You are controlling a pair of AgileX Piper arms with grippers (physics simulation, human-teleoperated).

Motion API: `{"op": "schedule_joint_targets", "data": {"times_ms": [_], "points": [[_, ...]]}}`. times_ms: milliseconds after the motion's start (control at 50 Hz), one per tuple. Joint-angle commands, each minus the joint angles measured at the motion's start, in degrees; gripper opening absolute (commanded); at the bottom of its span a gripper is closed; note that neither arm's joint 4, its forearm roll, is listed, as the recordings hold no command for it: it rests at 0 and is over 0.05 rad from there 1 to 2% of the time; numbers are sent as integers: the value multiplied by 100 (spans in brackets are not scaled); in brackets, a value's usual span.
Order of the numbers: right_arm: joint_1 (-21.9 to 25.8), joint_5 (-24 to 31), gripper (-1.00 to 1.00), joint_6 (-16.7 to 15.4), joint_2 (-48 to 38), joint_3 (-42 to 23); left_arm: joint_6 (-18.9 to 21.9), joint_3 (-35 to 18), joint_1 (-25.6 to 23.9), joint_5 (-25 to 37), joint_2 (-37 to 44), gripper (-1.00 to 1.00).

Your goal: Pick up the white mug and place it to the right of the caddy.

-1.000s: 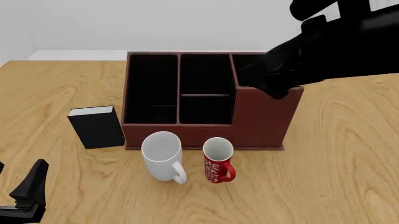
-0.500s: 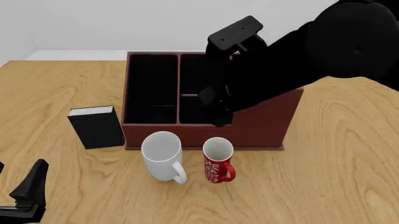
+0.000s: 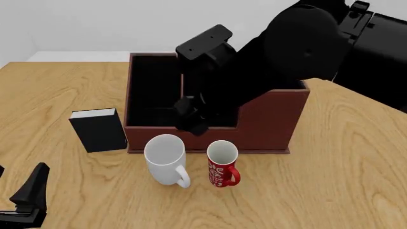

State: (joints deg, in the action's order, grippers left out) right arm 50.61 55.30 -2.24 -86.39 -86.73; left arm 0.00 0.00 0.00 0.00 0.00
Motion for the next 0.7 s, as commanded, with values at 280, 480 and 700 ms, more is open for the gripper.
{"op": "schedule_joint_targets", "data": {"times_ms": [280,480,700], "points": [[650,-114,100,277,-828,-551,0,0,0,0,0,100],[818,-221,100,539,-1021,-551,0,0,0,0,0,100],[855,-403,100,767,-1001,-270,0,0,0,0,0,100]]}}
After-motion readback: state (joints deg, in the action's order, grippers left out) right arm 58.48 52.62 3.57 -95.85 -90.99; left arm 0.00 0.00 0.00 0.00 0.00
